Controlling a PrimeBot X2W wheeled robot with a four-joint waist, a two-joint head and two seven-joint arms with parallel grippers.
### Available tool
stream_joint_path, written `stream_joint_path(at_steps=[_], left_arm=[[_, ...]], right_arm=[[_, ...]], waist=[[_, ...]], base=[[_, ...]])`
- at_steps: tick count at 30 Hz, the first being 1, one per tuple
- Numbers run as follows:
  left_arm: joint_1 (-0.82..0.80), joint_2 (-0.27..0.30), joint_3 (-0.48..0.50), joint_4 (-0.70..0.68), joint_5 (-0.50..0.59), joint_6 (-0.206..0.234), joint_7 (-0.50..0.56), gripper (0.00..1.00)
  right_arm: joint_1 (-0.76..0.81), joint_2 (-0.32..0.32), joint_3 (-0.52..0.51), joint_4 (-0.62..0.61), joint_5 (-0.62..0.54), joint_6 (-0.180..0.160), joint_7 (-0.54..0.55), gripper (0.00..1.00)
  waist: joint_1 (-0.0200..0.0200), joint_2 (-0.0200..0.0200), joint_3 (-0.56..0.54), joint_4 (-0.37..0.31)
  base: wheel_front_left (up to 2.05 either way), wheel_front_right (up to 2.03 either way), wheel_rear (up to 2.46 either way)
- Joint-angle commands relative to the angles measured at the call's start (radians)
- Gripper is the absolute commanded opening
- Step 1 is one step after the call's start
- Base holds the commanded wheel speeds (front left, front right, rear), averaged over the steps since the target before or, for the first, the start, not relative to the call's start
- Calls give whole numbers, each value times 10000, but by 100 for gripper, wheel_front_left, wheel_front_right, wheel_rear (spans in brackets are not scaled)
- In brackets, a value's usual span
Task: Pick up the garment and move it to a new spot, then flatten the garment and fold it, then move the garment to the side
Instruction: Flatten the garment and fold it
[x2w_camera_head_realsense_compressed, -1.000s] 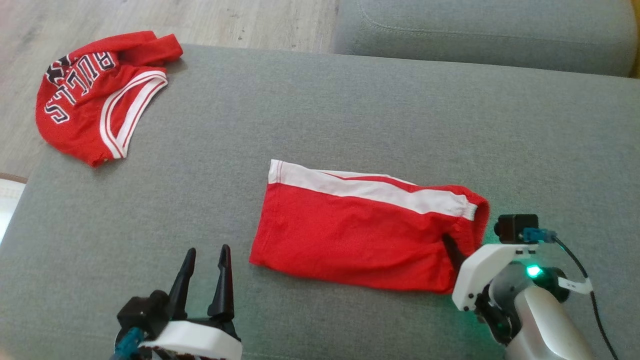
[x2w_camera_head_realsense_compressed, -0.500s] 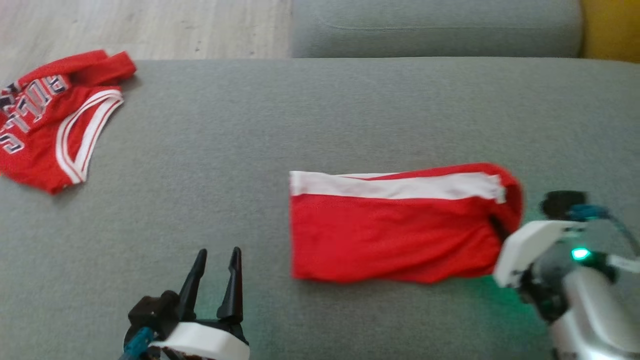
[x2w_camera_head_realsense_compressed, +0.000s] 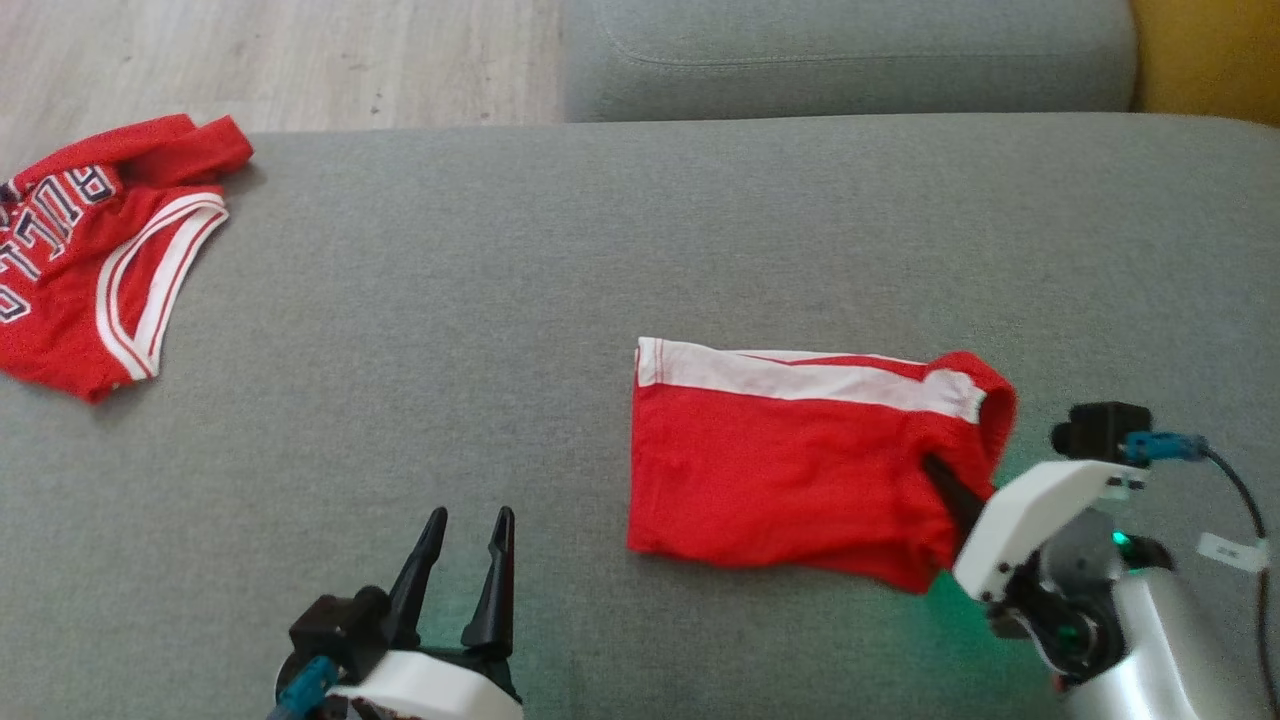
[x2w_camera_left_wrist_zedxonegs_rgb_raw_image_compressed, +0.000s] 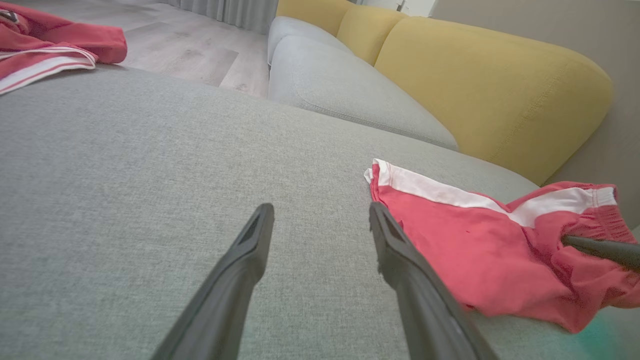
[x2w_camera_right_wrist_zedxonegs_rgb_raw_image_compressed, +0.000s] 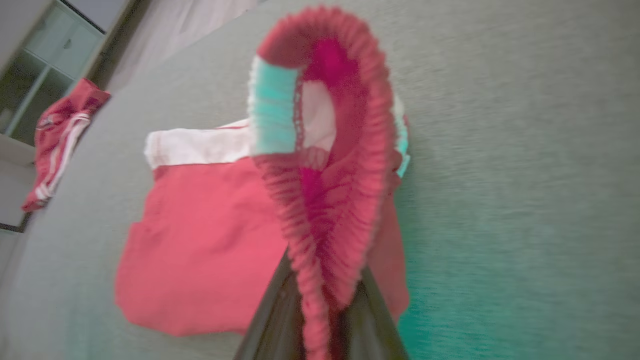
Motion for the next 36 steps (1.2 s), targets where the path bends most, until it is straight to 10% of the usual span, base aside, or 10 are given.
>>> stream_joint_path(at_steps=[1,18,21,36], left_arm=[[-499,26,255,-228,81,-47,-41,100],[-625,-107,97,-125,24,-92,-26,100],[-669,-158,77,-64,19,-108,-34,100],[-654,-177,300,-64,11,-115,-87,100]], right_arm=[[-307,111,384,-632,402,75,71,0],[-1795,338,2658,479,2784,75,-924,0],[-2202,339,3050,1125,2840,75,-1281,100],[-3027,340,4251,1100,1975,75,-2607,100]], waist=[[0,0,-24,111],[0,0,87,977],[0,0,125,1104],[0,0,-19,824]], base=[[0,0,0],[0,0,0],[0,0,0],[0,0,0]])
